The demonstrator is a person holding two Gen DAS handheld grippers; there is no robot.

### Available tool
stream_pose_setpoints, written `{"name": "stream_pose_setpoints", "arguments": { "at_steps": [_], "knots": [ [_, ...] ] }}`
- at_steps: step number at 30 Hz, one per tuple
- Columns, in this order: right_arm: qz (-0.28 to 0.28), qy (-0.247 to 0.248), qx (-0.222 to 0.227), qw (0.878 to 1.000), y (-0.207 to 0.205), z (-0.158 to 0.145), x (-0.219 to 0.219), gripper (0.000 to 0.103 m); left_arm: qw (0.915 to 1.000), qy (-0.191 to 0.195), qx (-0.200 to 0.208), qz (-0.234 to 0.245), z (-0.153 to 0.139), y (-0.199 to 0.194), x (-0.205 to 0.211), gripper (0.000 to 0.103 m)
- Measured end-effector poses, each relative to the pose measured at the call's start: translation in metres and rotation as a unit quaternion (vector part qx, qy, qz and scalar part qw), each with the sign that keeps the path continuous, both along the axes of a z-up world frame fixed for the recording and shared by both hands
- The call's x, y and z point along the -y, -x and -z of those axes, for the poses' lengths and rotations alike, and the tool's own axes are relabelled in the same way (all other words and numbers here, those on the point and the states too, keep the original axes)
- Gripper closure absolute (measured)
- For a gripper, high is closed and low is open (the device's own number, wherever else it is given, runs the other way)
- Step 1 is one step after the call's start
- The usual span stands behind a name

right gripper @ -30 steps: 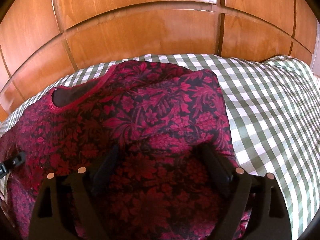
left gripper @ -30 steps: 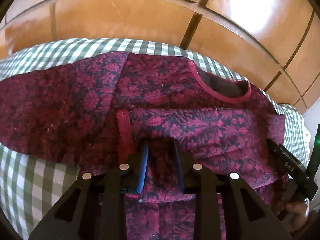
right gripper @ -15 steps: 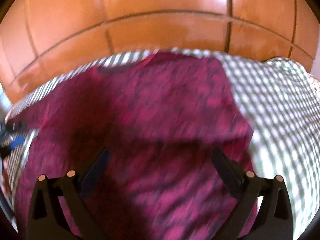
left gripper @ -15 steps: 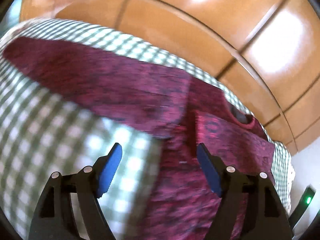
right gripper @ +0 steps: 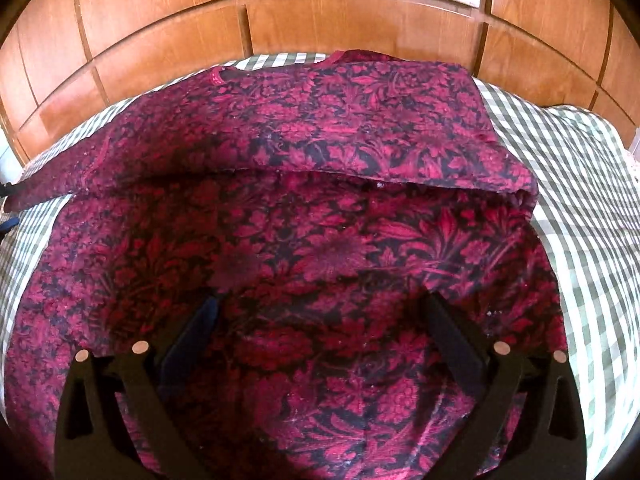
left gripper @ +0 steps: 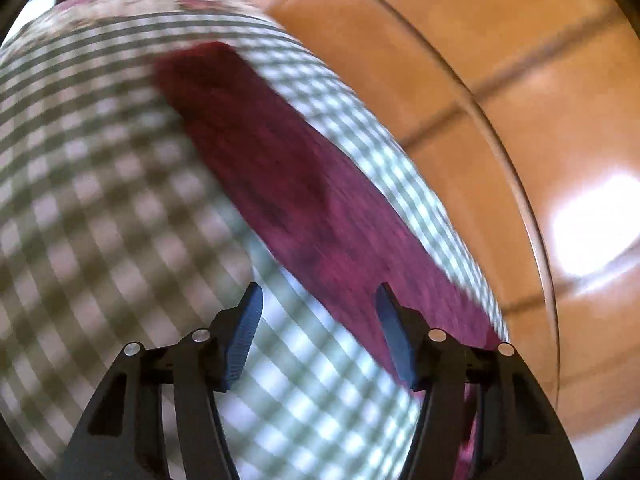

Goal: Fold small clothes

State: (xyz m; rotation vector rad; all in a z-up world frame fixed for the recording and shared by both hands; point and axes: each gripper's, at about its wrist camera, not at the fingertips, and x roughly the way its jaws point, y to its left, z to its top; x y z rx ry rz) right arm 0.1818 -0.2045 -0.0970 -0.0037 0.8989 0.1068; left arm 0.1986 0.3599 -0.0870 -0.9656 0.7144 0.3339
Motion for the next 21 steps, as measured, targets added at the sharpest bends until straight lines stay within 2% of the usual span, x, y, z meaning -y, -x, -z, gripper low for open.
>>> {"name": "stream_pose_setpoints", "arguments": {
  "at_steps": [2, 5, 6, 7, 9, 13, 15, 18, 21],
  "knots": [
    [0.001, 0.002, 0.001, 1.000, 0.002, 0.001, 0.001, 0.002, 0.9993, 0.016, -0.007, -0.033, 0.005, -0.001, -0.024, 0.045],
    [0.002, 0.004, 0.004, 1.000, 0.003, 0.000, 0.000, 0.002, 0.9976, 0.040, -0.011, -0.056, 0.015, -0.006, -0.049, 0.047],
    [0.003, 0.004, 0.005, 1.000, 0.005, 0.001, -0.001, 0.002, 0.9976, 0.035, -0.015, -0.059, 0.015, -0.009, -0.052, 0.063],
    [0.003, 0.005, 0.005, 1.000, 0.004, 0.001, -0.001, 0.002, 0.9984, 0.024, -0.017, -0.047, 0.013, -0.014, -0.053, 0.085],
    [0.003, 0.005, 0.005, 1.000, 0.004, 0.001, -0.002, 0.002, 0.9995, -0.012, -0.014, -0.026, 0.001, -0.021, -0.044, 0.091],
    [0.003, 0.005, 0.005, 1.000, 0.003, 0.001, -0.002, 0.002, 0.9965, -0.074, 0.031, 0.024, -0.033, -0.028, -0.009, 0.093],
    [0.003, 0.005, 0.005, 1.000, 0.003, 0.001, -0.001, 0.002, 0.9931, -0.091, 0.053, 0.052, -0.049, -0.031, 0.012, 0.093],
    [0.003, 0.005, 0.005, 1.000, 0.003, 0.001, -0.002, 0.002, 0.9823, -0.126, 0.088, 0.107, -0.074, -0.033, 0.059, 0.093],
    [0.003, 0.004, 0.006, 1.000, 0.003, 0.002, -0.002, 0.002, 0.9663, -0.153, 0.114, 0.173, -0.091, -0.037, 0.119, 0.094]
  ]
}}
